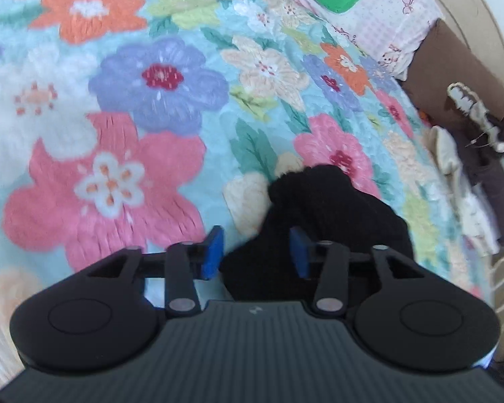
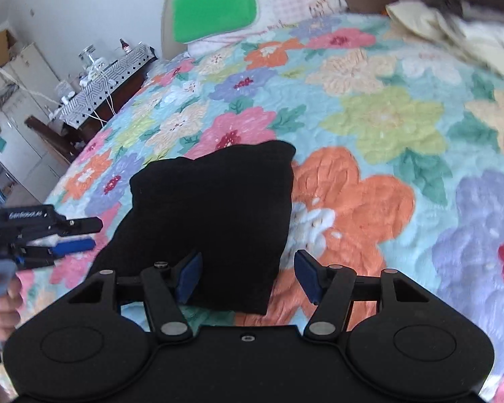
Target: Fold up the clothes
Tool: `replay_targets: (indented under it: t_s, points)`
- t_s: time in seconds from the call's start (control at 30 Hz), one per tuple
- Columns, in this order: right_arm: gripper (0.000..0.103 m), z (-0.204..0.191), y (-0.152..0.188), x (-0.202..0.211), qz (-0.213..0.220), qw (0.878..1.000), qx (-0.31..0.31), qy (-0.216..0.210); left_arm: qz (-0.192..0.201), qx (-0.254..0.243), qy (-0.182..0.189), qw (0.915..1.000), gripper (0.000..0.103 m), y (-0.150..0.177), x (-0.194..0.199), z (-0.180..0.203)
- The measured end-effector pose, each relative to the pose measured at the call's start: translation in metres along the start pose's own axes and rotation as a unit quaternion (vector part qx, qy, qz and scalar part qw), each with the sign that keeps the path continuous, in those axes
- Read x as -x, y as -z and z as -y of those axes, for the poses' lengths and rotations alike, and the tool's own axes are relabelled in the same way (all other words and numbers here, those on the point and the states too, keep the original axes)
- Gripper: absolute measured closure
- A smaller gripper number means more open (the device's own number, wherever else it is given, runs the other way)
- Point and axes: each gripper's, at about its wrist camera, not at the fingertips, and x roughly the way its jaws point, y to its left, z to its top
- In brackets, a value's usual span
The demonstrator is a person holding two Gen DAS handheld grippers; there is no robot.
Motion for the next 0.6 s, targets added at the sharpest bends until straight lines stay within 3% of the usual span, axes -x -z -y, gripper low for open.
replay_targets:
  t_s: [0.07, 0.13, 0.2, 0.33, 0.4, 0.47, 0.6]
  points:
    - [0.037, 0.018, 0.004, 0.003, -0.015, 0.996, -0.077, -0.045, -0.052, 0.073, 0.069, 0.9936, 0.032, 0.012, -0.001, -0.019]
    - [0.037, 0.034, 0.01, 0.006, -0.022, 0.985, -0.15, -0.084, -0.096, 0.143, 0.133, 0.976, 0.032, 0.025, -0.003, -0.038]
    - [0.037, 0.041, 0.017, 0.007, -0.033, 0.973, -0.199, -0.116, -0.11, 0.17, 0.163, 0.9655, 0.032, 0.039, -0.004, -0.045]
    - [0.037, 0.037, 0.031, -0.003, -0.071, 0.945, -0.273, -0.166, -0.136, 0.192, 0.154, 0.9598, 0.029, 0.053, -0.027, -0.042]
    - [0.032, 0.033, 0.037, -0.013, -0.09, 0.927, -0.315, -0.179, -0.125, 0.217, 0.157, 0.9554, 0.029, 0.057, -0.038, -0.04]
    - [0.023, 0.028, 0.041, -0.024, -0.105, 0.917, -0.345, -0.174, -0.104, 0.216, 0.15, 0.9591, 0.026, 0.057, -0.048, -0.033]
    - [0.023, 0.024, 0.039, -0.037, -0.089, 0.908, -0.386, -0.135, -0.059, 0.241, 0.145, 0.9578, 0.021, 0.053, -0.057, -0.026]
